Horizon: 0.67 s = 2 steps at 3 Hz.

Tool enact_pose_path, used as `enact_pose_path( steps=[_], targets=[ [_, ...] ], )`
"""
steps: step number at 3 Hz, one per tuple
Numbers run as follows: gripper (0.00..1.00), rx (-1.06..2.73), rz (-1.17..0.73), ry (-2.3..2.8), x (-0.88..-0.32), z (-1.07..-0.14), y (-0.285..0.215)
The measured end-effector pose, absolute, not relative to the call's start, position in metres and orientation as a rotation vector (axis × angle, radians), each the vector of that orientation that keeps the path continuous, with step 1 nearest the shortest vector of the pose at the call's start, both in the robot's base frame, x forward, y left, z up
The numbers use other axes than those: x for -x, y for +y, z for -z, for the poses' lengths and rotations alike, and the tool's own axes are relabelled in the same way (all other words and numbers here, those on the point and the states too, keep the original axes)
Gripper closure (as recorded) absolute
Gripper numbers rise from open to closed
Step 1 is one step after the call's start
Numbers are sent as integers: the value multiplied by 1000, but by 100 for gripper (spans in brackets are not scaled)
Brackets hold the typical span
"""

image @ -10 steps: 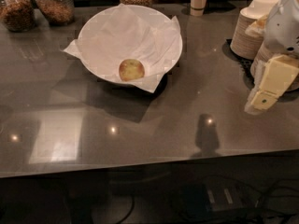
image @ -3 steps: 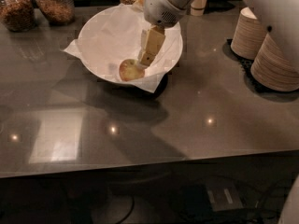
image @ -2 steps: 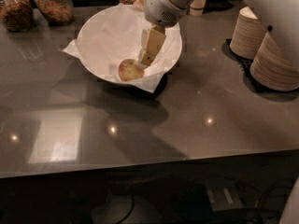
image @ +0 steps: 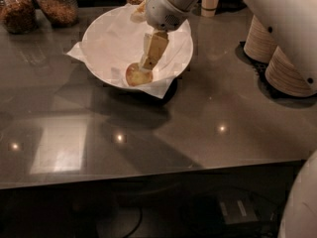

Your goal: Pick apple from white bowl

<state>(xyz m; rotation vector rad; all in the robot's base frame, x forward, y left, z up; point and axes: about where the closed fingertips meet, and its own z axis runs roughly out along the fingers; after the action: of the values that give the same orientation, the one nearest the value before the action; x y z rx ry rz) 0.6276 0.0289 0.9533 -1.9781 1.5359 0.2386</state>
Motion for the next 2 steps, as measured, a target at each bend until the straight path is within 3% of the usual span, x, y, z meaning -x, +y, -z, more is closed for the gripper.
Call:
enact_pose_path(
  steps=[1, 2],
  targets=[
    [29, 2012, -235, 1524, -632, -946, 30],
    [35, 2033, -242, 1530, -632, -939, 28]
  ],
)
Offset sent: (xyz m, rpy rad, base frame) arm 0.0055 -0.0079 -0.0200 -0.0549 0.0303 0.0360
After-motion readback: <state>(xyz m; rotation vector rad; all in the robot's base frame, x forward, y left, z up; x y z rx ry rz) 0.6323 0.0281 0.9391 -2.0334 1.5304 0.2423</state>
